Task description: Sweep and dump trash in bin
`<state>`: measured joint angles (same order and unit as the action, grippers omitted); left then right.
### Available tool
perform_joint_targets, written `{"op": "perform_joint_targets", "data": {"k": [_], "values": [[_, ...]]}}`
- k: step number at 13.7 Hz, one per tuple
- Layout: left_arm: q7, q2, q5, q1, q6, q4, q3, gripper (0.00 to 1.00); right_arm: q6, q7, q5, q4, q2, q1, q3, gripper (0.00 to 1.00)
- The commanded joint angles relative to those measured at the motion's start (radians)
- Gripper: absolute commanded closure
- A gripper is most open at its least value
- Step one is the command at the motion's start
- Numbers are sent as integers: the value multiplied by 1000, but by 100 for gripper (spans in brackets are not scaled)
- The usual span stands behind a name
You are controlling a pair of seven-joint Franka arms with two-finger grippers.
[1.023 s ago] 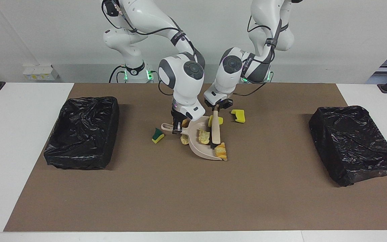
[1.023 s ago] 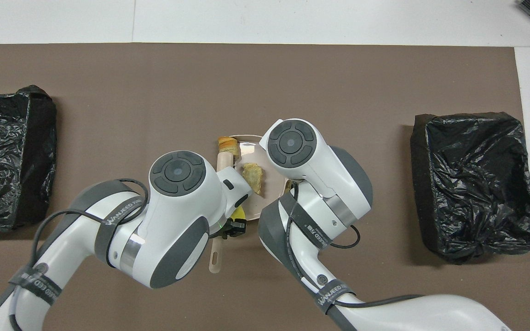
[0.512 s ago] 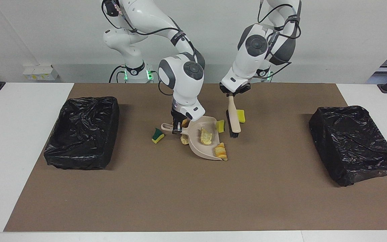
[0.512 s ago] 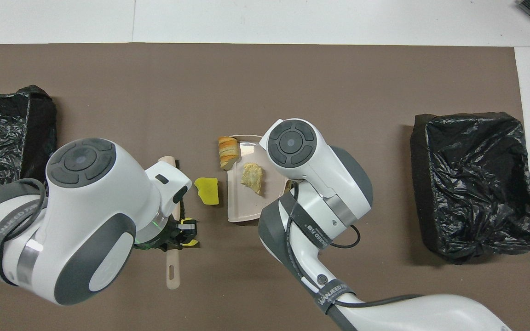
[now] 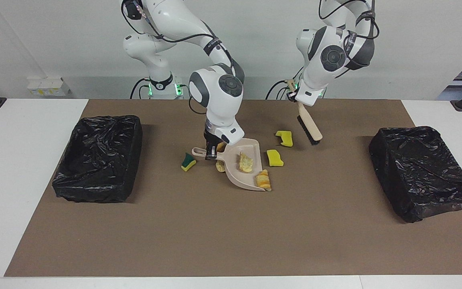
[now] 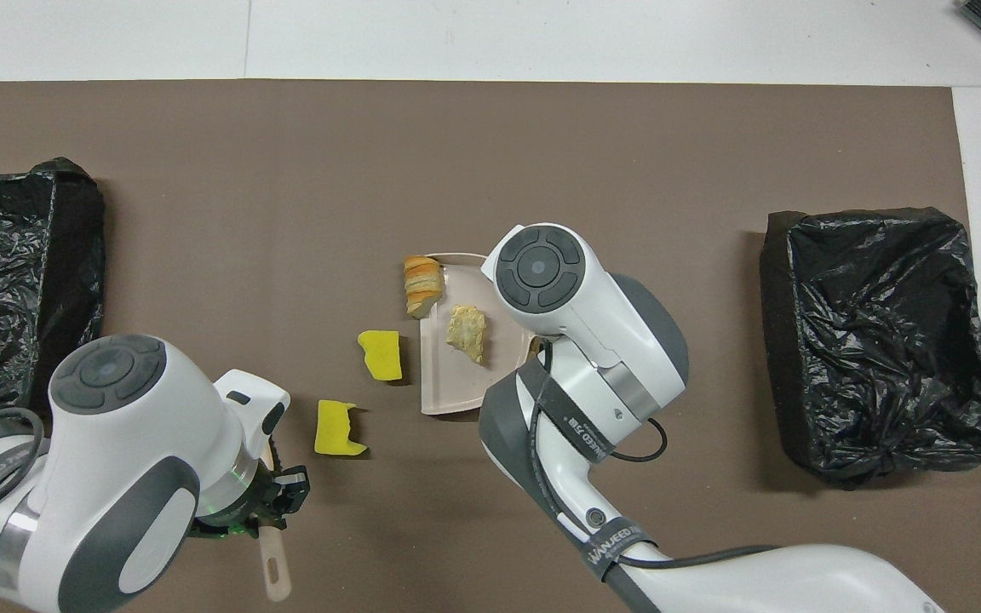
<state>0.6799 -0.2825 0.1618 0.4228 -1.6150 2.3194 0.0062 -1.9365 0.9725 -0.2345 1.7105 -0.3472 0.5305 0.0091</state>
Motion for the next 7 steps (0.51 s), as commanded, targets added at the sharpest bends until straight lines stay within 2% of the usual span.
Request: {"op": "perform_joint_targets", "data": {"k": [1, 3, 6, 7], "values": [[102, -47, -13, 10, -130, 122, -28, 100, -62, 42, 26, 78, 31, -3, 6, 100], [156, -41, -11, 76, -282, 202, -31, 100, -73, 38, 26, 80, 31, -3, 6, 100], [165, 118, 54, 89, -350, 128, -31, 100, -84, 37, 24, 81, 28, 19, 6, 100], [162, 149, 74, 90, -371, 106, -31, 100, -82, 37, 26, 81, 28, 25, 6, 100]]}}
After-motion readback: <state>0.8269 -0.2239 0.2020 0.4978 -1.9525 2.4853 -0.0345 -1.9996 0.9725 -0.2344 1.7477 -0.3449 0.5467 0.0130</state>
